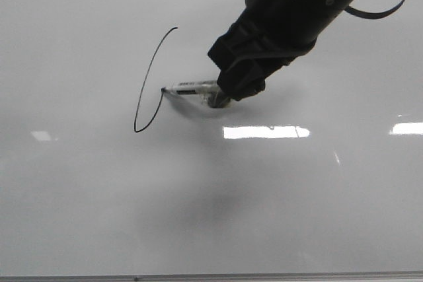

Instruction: Write number 6 on whiteboard

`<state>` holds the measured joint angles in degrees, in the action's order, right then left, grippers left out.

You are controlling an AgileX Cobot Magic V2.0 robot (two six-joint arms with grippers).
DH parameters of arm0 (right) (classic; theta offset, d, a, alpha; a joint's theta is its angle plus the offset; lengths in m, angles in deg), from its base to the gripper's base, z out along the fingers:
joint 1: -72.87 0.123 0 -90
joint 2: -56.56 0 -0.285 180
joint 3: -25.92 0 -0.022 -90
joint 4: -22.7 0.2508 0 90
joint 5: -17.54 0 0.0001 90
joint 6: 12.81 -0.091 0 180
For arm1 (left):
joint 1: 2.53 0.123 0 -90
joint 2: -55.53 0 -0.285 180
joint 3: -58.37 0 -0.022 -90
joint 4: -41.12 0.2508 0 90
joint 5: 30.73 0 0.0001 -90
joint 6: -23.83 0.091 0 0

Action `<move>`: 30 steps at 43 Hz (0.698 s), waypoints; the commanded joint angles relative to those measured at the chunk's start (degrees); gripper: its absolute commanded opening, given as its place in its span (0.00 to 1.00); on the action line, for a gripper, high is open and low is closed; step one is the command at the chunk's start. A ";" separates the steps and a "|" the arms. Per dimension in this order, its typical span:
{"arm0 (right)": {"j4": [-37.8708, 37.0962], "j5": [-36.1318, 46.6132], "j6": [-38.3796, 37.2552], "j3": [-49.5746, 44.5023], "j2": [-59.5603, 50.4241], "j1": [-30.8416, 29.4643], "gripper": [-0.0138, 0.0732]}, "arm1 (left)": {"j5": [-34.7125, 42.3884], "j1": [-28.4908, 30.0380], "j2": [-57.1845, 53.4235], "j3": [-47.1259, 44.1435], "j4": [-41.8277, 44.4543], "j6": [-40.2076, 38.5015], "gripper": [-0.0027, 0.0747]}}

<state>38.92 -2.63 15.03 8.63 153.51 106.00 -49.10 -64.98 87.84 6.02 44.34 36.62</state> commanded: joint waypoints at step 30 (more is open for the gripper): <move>-5.78 -17.05 14.97 -1.26 -20.40 7.00 0.09 | -9.97 -0.15 13.73 11.37 6.80 -0.13 0.08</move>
<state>33.15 -20.55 27.98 5.90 136.22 112.01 -60.67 -64.98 97.57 12.98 49.54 36.62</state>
